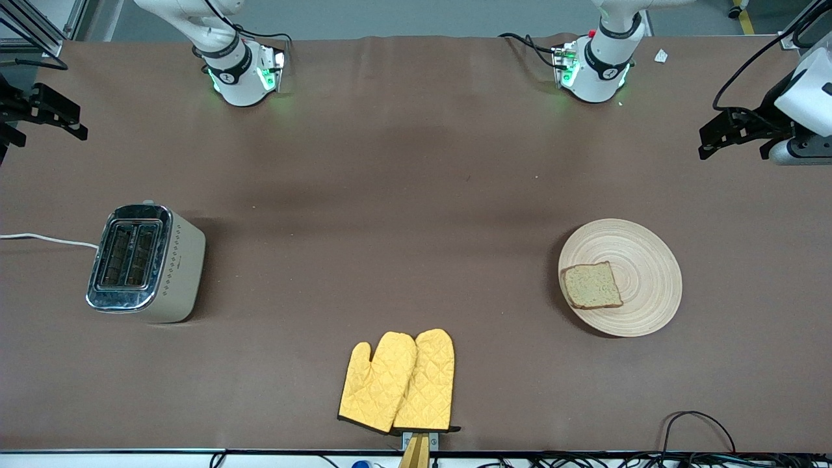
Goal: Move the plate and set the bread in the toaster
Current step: 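Reach the left gripper toward the rim of the wooden plate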
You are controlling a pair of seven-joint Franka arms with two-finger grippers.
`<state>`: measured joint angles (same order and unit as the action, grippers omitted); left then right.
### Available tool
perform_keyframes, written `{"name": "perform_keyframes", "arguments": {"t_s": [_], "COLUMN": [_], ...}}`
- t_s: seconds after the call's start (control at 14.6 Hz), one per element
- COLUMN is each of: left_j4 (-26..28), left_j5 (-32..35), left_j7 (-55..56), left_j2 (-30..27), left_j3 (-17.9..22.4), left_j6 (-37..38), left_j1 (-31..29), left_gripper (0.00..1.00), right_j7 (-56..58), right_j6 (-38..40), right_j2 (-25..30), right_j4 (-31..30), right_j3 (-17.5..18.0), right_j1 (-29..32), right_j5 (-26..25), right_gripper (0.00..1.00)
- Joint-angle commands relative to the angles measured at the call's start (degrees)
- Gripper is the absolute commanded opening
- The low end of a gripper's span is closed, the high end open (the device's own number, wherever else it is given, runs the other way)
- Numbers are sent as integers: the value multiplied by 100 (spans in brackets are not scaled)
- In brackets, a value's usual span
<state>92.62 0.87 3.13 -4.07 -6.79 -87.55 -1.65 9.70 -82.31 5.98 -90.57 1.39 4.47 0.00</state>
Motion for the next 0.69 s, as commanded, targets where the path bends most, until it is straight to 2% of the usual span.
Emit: {"name": "perform_keyframes", "arguments": {"t_s": [0.0, 0.14, 0.34, 0.62], "left_j4": [-156, -244, -578, -578], "left_j5": [62, 45, -148, -1525], "left_j7": [-85, -102, -268, -865], "left_j2": [55, 82, 625, 1460], "left_j3": [-24, -15, 160, 170], "left_j6": [185, 186, 177, -304], "left_j1": [-46, -90, -265, -1239], "left_gripper": [100, 100, 100, 100], "right_j7": [23, 23, 23, 31], "right_j6": [22, 22, 31, 31], "right_j2": [43, 43, 43, 34], "right_j4": [-23, -31, -31, -40], "right_j3": [-7, -7, -7, -16], "right_j1": [1, 1, 1, 27], "right_j5": [62, 62, 62, 62], "right_gripper": [100, 100, 100, 100]}}
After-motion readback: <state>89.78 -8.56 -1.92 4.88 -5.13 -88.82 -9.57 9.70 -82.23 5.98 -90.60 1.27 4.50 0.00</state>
